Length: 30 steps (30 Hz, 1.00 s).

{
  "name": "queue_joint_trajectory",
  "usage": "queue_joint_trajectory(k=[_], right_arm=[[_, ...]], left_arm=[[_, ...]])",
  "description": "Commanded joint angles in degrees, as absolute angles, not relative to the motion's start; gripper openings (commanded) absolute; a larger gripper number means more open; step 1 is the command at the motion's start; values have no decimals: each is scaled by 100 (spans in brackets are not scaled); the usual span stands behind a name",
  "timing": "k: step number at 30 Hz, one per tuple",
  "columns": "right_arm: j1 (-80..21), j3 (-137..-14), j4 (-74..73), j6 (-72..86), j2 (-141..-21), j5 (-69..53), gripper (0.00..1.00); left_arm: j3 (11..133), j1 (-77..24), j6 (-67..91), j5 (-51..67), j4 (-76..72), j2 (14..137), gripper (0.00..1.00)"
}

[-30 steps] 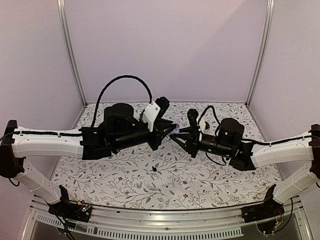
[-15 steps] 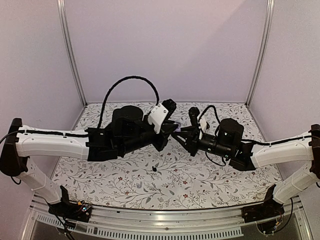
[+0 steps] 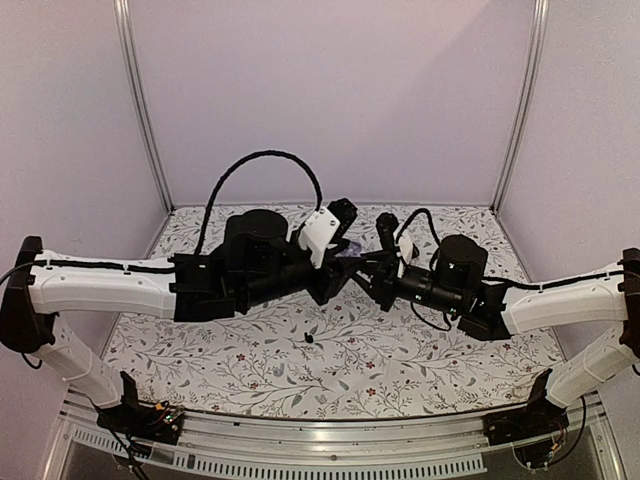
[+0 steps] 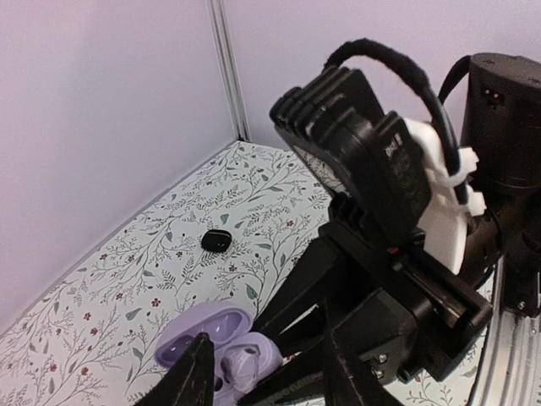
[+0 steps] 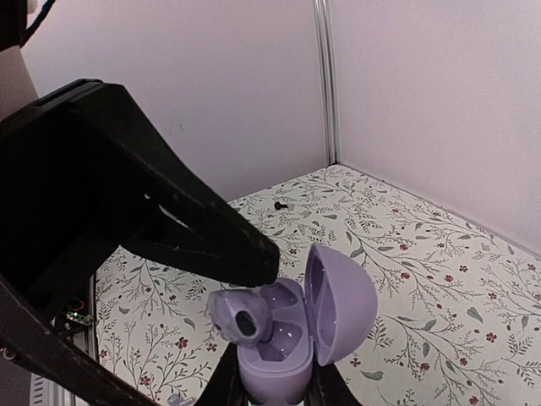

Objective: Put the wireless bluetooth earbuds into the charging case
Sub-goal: Insert the right earbud into the right side groove of the charging case, then adjust the right earbud in the right side groove of the charging case.

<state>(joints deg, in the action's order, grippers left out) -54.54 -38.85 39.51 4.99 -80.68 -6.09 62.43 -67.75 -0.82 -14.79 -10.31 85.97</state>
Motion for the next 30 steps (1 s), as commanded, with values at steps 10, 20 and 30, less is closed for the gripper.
queue_joint_trajectory(k=[10, 20, 30], right_arm=[[-5468, -4021, 3642, 194, -7885, -1760, 0], [-5436, -4148, 3121, -63, -7891, -3118, 0], [-5440, -4363, 2762, -341, -7936, -3735, 0]], left_arm=[[6273, -6611, -668, -188, 330, 7442, 64], [6239, -6080, -950, 926, 1257, 6955, 91], [6297, -6030, -826, 1340, 1228, 7381, 96]])
